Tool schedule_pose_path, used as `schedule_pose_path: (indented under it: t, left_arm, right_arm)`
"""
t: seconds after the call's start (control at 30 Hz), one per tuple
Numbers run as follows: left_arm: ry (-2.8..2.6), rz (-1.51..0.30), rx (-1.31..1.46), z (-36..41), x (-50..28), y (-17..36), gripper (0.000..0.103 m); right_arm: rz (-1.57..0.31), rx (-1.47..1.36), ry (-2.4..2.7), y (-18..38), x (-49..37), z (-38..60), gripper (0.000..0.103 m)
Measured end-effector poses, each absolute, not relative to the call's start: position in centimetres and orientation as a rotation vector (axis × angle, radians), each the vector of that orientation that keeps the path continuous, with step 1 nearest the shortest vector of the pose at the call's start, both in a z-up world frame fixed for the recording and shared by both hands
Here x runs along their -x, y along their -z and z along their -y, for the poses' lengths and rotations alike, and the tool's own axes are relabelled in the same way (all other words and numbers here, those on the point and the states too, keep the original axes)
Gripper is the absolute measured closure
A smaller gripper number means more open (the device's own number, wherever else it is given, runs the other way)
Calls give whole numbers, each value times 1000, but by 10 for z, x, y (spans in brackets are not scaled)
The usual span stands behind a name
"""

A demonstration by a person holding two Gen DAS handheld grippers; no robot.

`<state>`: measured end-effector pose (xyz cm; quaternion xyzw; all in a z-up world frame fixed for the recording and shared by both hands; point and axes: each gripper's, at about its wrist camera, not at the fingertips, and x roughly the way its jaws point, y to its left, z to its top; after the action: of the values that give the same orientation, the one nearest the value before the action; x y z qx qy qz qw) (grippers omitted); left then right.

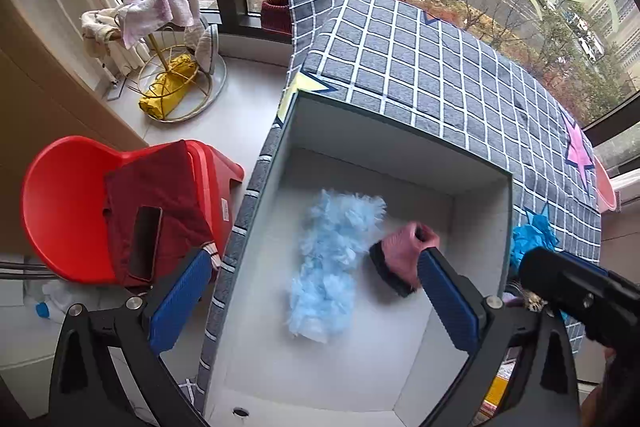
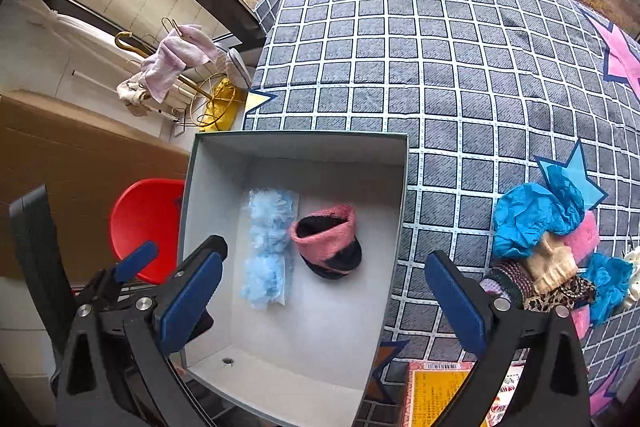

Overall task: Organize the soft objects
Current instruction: 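Open both tools to drop the duster and sock into the box, then move both tools back to the pile of soft items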

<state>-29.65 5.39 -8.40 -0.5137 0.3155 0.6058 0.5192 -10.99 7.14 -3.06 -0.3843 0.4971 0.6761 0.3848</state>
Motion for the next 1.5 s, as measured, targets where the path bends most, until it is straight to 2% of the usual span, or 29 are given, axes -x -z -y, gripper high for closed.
schedule_pose_path:
  t: [0.43,0.8,1.17,1.5]
  left_arm:
    - [-1308,-768,1243,-33,263,62,0]
    - [-1146,-830,1171,-23,181,36,0]
    - [-1020,-979,1060,-47,71,31,0]
    - [-1025,-1189,1110,-111,-13,91,0]
  right_arm:
    - [-1373,911,-1755,6,88,-54,1]
    - [-1487,813,-1677,-8,-8,-21,1]
    - [-1588,621,-1380,27,-173,5,1]
    - [-1707,537,-1203,83,-260,18,1]
